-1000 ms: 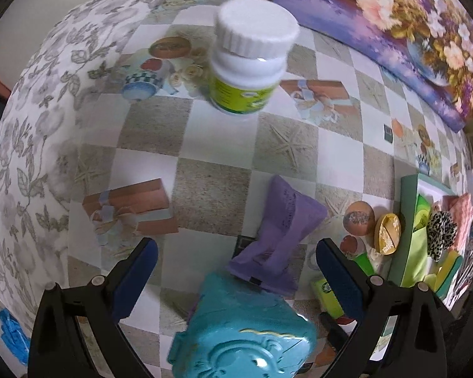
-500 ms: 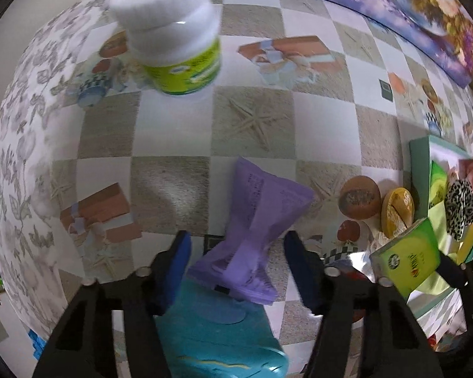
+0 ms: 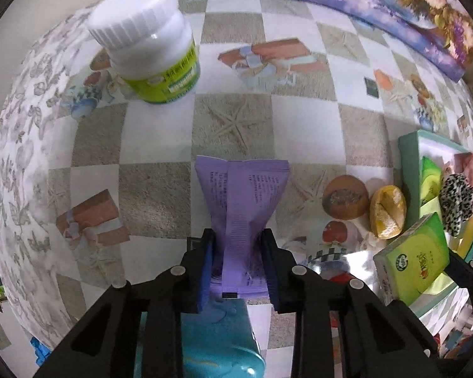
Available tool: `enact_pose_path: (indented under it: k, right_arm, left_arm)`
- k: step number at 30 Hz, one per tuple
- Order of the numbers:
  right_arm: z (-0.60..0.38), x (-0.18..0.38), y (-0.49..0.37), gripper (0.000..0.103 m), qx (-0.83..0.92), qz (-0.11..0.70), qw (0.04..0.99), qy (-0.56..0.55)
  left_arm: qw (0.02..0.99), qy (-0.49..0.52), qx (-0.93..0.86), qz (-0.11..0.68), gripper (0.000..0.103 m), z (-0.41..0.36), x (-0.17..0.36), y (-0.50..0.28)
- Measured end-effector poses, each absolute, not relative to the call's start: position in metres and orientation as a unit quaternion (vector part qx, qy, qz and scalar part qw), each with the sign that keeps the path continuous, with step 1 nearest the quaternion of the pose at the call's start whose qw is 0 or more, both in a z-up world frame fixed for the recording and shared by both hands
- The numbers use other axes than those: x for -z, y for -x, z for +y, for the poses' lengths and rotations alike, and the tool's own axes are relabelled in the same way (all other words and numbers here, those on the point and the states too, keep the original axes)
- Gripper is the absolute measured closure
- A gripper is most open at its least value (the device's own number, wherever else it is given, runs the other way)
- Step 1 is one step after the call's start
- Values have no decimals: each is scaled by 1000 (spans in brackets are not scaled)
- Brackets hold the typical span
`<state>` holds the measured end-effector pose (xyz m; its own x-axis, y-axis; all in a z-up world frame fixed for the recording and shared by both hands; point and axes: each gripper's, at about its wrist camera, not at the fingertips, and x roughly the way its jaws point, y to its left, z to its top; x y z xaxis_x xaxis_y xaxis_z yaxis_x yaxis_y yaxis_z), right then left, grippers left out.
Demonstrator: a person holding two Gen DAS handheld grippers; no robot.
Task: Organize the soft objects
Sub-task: 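Grasp the purple pouch with the left gripper while the right gripper grasps the green tissue box, then carry the purple pouch and green tissue box over the white tray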
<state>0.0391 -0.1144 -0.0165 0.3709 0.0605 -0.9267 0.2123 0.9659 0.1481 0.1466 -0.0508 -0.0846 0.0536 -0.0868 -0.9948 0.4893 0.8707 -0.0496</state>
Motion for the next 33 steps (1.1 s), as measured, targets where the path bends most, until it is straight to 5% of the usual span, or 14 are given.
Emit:
enact_pose_path:
  k: [15,33]
  right_arm:
    - [-151,-13,-10,35,83,523,834,-155]
    - [-272,-30,70,35,214,476,816,-250]
  left_arm:
    - [760,-75,260,591,73,-38,0,-111]
    - [746,-89,342,565,73,-126,-7,-24]
